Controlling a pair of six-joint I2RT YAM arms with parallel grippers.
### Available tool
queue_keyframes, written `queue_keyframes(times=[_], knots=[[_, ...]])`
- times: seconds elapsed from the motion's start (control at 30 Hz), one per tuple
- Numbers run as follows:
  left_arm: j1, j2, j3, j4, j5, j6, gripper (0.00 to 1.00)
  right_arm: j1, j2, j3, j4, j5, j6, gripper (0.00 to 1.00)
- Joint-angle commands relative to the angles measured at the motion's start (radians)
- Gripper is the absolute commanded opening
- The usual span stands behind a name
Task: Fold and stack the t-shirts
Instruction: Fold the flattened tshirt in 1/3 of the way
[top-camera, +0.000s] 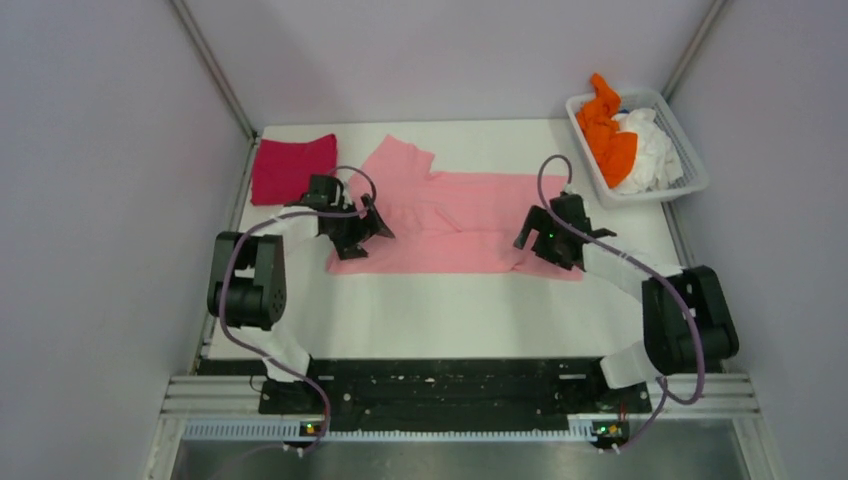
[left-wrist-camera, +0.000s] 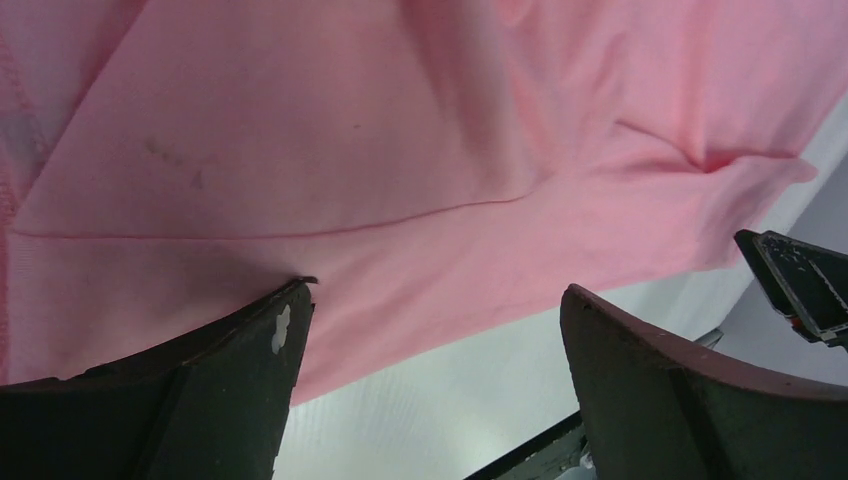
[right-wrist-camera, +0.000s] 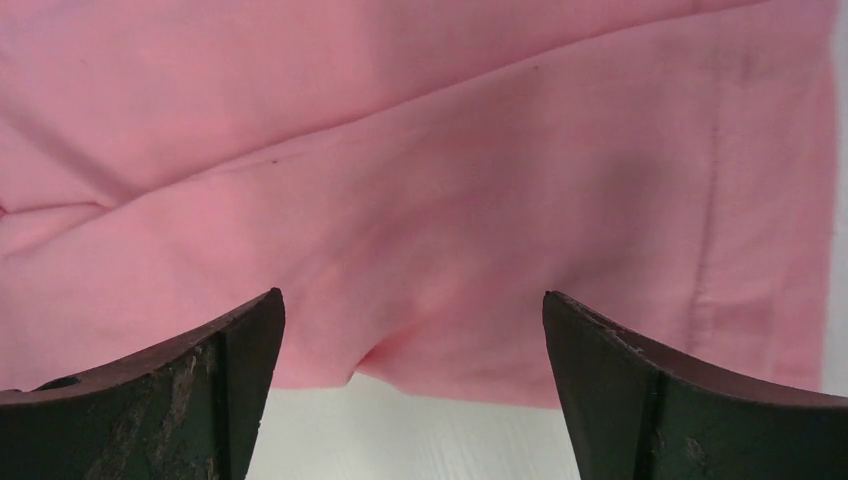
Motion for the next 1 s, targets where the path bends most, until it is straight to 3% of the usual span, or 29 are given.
queue_keyframes(times=[0.0,0.2,0.6,0.97], knots=[[0.001,0.033,-0.059,0.042,-0.006,-0.019,0.99,0.013,0.122,-0.006,0.085,-0.045,0.015,0.99],[0.001,-0.061,-0.202,0.009,-0.083,-0.007,0.99,0.013,0.055,-0.129,0.039,-0.029,0.051,0.99],[0.001,-0.431,-0.484,-0.119,-0.24,-0.065,0.99,0.013,-0.448,-0.387,-0.309,-0.025,0.172,0.99],[0.0,-0.652,-0.573,-0.239,-0.222,-0.149,0.99,0.014,-0.602,-0.348,-0.416,-0.045,0.181,0.99]])
